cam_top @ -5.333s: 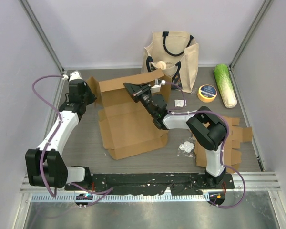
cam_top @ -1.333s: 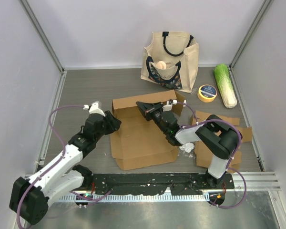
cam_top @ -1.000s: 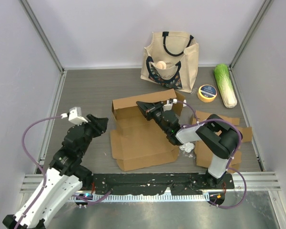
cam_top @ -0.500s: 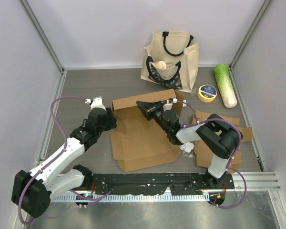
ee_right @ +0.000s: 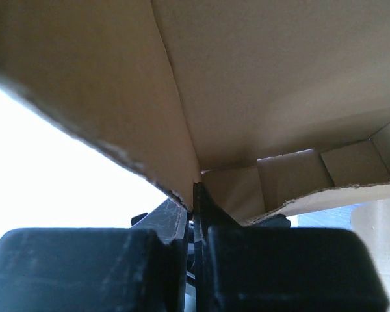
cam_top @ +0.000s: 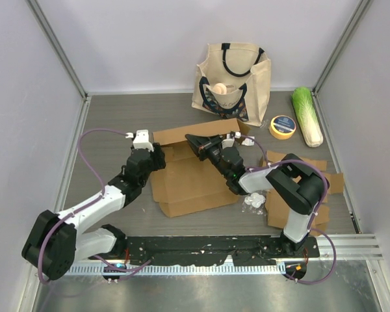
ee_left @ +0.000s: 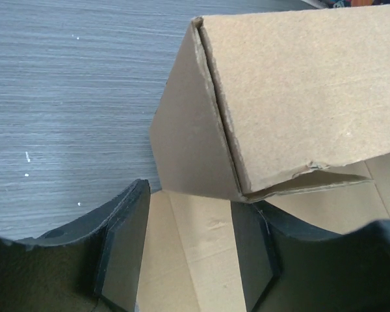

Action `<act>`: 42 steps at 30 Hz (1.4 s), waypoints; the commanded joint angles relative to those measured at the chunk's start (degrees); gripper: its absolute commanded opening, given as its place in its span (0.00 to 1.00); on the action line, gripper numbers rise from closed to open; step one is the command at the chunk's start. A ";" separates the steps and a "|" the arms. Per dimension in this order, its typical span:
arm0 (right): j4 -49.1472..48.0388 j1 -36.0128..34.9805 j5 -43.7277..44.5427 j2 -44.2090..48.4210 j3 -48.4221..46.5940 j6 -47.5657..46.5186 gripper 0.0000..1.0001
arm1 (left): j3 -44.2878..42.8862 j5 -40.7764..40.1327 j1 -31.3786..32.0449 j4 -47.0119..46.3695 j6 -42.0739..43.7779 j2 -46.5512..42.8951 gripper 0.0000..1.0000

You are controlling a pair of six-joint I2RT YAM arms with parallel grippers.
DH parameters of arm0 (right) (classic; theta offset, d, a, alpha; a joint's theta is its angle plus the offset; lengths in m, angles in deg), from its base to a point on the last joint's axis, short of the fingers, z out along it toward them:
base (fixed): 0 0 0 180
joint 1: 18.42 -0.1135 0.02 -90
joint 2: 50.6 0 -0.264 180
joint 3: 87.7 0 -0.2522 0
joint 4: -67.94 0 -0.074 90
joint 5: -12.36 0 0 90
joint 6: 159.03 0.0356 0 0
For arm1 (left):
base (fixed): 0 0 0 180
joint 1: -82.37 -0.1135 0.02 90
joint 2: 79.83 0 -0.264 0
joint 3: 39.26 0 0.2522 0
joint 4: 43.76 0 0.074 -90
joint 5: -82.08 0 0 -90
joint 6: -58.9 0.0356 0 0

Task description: Fold the paper box

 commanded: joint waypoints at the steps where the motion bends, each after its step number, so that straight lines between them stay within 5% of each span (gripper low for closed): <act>1: -2.37 -0.53 -1.46 -0.05 -1.96 1.38 0.01 | 1.02 -3.80 0.94 -11.56 2.52 0.31 0.57; 11: 4.65 -0.88 -1.63 -1.37 -5.12 8.32 0.01 | 2.61 -13.64 0.85 -20.79 3.31 4.95 0.57; 13: 7.38 -1.06 -1.11 -1.11 -6.70 9.73 0.01 | -1.59 -20.66 0.85 -17.13 0.60 8.81 0.42; 16: 11.78 -1.93 -0.06 -0.84 -8.99 11.57 0.01 | -11.32 -30.41 0.94 3.45 -6.86 14.78 0.00; 19: 12.23 -2.99 0.65 -1.81 -10.83 13.68 0.01 | -17.25 -37.11 0.94 13.55 -11.89 18.76 0.00; 27: 15.13 -4.04 2.59 -1.98 -12.86 14.22 0.01 | -9.81 -31.33 1.03 2.69 -7.15 15.61 0.00; 31: 15.04 -3.96 2.85 -1.98 -12.16 13.69 0.01 | -6.46 -28.07 1.12 -3.21 -4.86 12.70 0.35; 34: 14.33 -3.96 2.85 -1.63 -11.28 14.04 0.01 | -5.57 -28.50 1.03 -5.41 -3.46 12.35 0.38; 35: 14.60 -4.04 2.94 -1.54 -11.28 13.95 0.01 | -5.75 -29.20 1.03 -5.50 -2.76 12.70 0.37; 39: 14.07 -4.05 1.80 -1.19 -11.10 12.82 0.01 | -7.86 -31.06 1.03 -3.48 -2.58 14.98 0.01; 42: 14.07 -2.73 -1.79 0.30 -9.00 4.34 0.17 | -6.63 -29.48 0.94 -3.66 -1.96 14.29 0.00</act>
